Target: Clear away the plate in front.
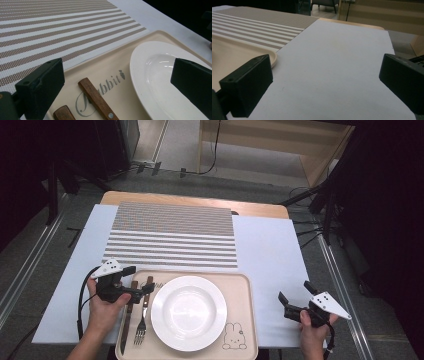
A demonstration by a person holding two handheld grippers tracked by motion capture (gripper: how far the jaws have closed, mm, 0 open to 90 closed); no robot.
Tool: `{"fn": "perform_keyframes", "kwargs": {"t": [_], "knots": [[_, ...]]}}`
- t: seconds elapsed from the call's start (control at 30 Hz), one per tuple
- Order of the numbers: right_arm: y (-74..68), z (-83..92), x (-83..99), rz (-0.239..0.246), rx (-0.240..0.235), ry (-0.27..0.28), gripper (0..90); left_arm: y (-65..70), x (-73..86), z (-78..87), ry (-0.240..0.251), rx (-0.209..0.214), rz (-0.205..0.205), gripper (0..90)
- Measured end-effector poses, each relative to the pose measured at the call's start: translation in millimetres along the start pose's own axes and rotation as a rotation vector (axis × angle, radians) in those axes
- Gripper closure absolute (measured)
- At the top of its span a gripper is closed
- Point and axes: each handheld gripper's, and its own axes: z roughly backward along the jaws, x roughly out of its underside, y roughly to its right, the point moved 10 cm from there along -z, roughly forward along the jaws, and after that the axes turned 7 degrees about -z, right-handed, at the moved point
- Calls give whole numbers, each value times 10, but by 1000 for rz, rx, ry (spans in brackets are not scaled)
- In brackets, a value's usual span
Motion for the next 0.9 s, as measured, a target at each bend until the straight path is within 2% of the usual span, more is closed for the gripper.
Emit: {"fn": "perform_keyframes", "kwargs": {"t": [0.13,0.37,0.6,0.9], "knots": [[-1,-2,0,2,-1,0,0,-40,1,51,9,-12,-8,0],[-2,-3,1,2,0,0,0,-186,47,187,23,-60,-20,0],[-2,-4,2,4,1,-1,0,-333,101,327,37,-100,-14,0],[-1,-3,1,6,1,-1,0,-493,214,452,28,-148,-18,0]]}}
